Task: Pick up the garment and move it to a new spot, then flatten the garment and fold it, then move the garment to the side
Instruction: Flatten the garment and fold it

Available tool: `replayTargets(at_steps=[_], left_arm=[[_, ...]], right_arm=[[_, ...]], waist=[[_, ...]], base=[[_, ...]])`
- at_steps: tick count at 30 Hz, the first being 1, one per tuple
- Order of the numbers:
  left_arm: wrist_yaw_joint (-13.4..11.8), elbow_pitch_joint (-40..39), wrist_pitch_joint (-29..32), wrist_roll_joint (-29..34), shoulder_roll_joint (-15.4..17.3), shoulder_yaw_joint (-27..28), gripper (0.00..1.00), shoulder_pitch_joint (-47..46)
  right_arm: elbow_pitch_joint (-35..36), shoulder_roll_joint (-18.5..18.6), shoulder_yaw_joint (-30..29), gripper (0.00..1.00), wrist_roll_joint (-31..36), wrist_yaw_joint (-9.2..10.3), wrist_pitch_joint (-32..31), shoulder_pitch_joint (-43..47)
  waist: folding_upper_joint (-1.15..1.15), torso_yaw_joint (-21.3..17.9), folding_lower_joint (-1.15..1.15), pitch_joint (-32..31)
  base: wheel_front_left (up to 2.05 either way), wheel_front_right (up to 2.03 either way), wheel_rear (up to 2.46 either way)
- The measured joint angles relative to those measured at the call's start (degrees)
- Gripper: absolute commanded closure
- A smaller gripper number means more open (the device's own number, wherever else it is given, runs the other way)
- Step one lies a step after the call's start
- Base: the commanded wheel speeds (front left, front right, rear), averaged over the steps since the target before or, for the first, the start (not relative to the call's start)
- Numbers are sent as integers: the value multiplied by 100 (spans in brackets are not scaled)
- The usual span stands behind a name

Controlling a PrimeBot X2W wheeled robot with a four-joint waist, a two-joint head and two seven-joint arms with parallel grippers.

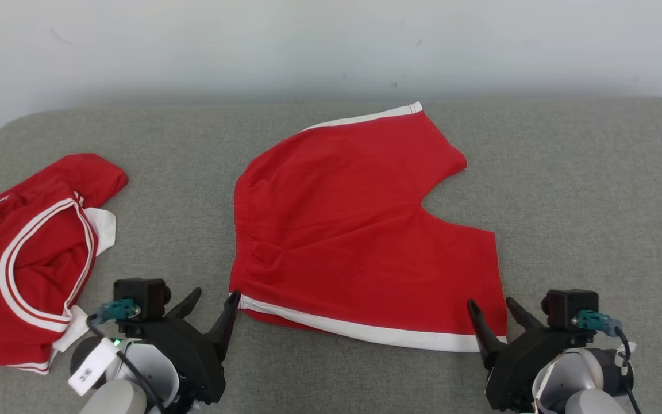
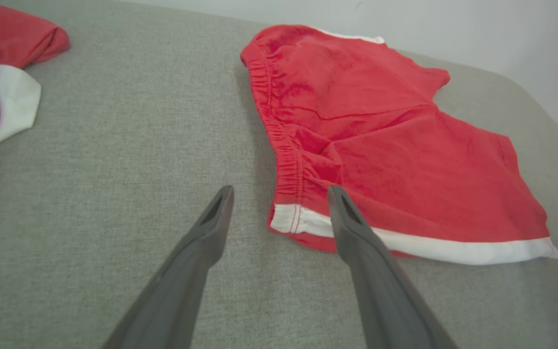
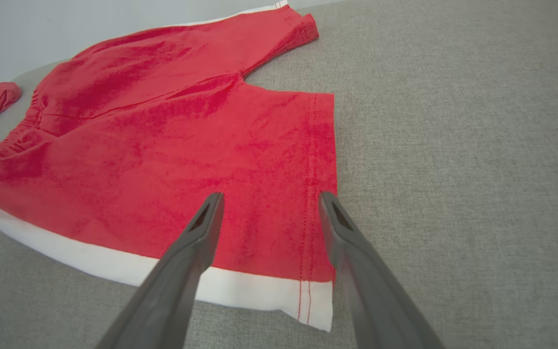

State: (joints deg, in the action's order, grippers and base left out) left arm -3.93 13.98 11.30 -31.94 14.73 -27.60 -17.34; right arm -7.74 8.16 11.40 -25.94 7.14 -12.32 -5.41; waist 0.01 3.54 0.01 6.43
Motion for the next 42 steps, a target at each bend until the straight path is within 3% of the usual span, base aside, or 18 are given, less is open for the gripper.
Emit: replayTargets(at_steps=[9,31,32,33,36,40,41,42], left_arm=[[43,532,542,124,-25,-194,0,-268],[153,974,702,110,-155,-250,0,-660],[199,1011,710,110,-155,-261,19,-662],[200,1036,712,110,-157,-271,24,-662],[244,1081,716,110,-169,-289,51,-661],[252,1124,716,110,-208,-303,57,-662],[253,1134,716,110,-209,-304,58,-662],[261,1143,716,110,-211,-304,60,-662]], right_arm=[[-127,-123,-164,0,371,0,-536,130],[211,-389,-492,0,821,0,-1296,492],[223,-413,-512,0,846,0,-1351,491],[226,-424,-521,0,849,0,-1372,491],[243,-442,-556,0,892,0,-1444,491],[266,-455,-582,0,901,0,-1502,490],[278,-459,-590,5,905,1,-1537,488],[289,-461,-592,34,920,0,-1544,488]], waist=[[0,-82,0,198],[0,-166,-1,239],[0,-169,-1,256],[0,-171,-1,264],[0,-171,-1,289],[0,-161,-1,314],[0,-157,-1,318],[0,-154,-1,322]], base=[[0,0,0],[0,0,0],[0,0,0],[0,0,0],[0,0,0],[0,0,0],[0,0,0],[0,0,0]])
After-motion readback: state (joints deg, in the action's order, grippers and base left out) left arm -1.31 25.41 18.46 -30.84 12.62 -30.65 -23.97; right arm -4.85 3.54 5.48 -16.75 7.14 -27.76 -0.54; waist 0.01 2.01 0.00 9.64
